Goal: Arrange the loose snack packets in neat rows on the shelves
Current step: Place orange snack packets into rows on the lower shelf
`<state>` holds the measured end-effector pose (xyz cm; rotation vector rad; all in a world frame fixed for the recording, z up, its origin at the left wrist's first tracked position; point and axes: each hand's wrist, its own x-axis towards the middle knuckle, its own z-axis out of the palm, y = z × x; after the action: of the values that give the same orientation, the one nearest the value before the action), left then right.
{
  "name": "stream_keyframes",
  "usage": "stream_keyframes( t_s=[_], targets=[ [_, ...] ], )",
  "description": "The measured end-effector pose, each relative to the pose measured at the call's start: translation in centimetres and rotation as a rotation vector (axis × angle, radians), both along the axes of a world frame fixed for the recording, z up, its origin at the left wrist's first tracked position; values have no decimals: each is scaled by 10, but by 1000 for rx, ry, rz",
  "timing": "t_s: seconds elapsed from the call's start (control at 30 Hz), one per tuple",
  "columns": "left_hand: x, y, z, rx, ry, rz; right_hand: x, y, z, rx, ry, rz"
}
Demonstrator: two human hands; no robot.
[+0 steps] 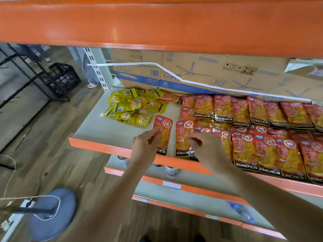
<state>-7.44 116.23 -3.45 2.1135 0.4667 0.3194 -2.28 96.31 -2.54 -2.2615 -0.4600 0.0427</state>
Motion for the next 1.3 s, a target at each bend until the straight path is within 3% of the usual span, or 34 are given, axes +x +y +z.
stream_keyframes(
  t_s=[0.1, 0.23, 0.47, 0.6, 1.3],
  targets=[
    [8, -1, -12, 87, 44, -54, 3, 2, -9, -89, -73, 66],
    [16, 3, -25, 360, 64, -116, 5, -1, -21, -220, -176, 93],
    [18, 10, -41, 734, 81, -100, 14, -11, -38, -238, -493, 73],
    [18, 9, -42, 810, 69, -119, 18, -9, -44, -297, -585, 109],
    [18, 7, -37, 766, 186, -220, 14, -3, -43, -565, -517, 112]
  ],
)
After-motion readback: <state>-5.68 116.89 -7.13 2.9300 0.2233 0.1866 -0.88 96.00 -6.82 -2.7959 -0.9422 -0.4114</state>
